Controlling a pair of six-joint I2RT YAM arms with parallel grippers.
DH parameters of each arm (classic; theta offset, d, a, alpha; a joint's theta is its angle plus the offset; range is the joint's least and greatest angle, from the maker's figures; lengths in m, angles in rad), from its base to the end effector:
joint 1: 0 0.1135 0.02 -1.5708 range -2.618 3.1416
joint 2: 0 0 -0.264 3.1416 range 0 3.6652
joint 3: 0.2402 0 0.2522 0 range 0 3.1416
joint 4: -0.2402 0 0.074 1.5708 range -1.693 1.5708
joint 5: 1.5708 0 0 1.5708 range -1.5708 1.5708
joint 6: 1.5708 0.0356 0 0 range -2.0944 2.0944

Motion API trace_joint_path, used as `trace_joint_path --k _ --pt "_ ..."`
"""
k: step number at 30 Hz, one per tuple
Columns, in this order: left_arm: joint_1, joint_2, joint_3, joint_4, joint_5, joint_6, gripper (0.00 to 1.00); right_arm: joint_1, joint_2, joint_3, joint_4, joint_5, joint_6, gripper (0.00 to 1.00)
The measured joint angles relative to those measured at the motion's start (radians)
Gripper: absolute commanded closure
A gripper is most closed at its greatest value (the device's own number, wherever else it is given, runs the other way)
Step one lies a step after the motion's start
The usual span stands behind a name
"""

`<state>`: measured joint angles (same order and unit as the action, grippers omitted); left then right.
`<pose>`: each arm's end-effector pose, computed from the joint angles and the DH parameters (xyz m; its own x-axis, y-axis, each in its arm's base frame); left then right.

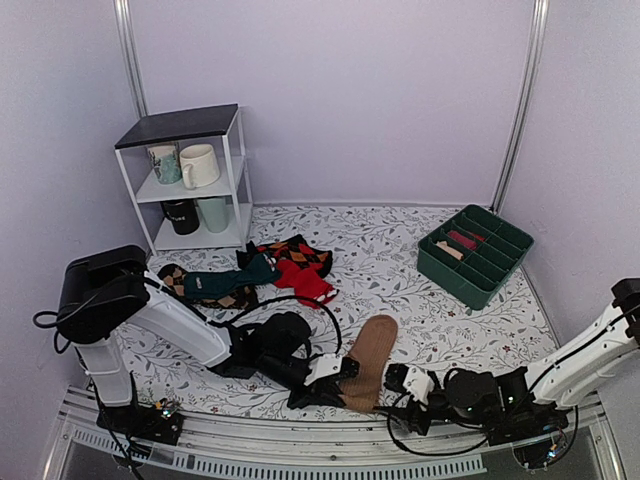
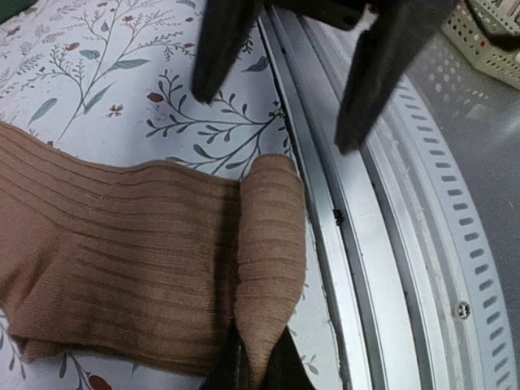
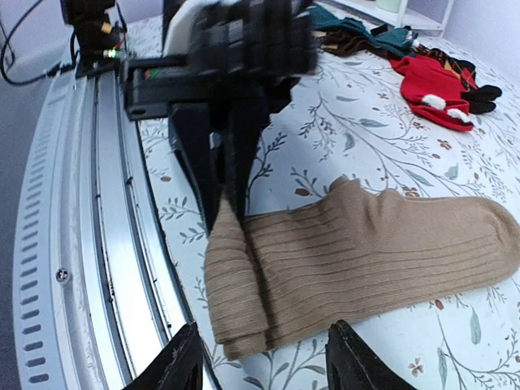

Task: Roll the socks
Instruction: Roll a pair of socks at the center of the board.

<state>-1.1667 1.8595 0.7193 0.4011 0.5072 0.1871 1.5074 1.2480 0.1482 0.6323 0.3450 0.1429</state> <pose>0.1137 -0.3099 0.0982 -0.0845 0.6111 -0.7870 0.9776 -0.1018 -0.1840 0.0245 0.1957 0.1244 -0.1593 -0.3938 -0.9053 -0.9066 0.4213 -0.0237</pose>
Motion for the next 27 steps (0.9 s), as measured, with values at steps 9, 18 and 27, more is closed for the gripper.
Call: trace_joint_path --k 9,18,27 --pt "0.023 0.022 0.015 -0.005 0.06 -0.017 1.0 0.093 0.234 0.141 -0.072 0.119 -0.087 0.48" --pt "0.026 0.028 0.018 -0.003 0.071 -0.016 1.0 0.094 0.256 0.141 -0.077 0.117 -0.091 0.52" --pt "0.026 0.033 0.021 -0.003 0.079 -0.017 1.0 0.094 0.313 0.16 -0.05 0.119 -0.076 0.54"
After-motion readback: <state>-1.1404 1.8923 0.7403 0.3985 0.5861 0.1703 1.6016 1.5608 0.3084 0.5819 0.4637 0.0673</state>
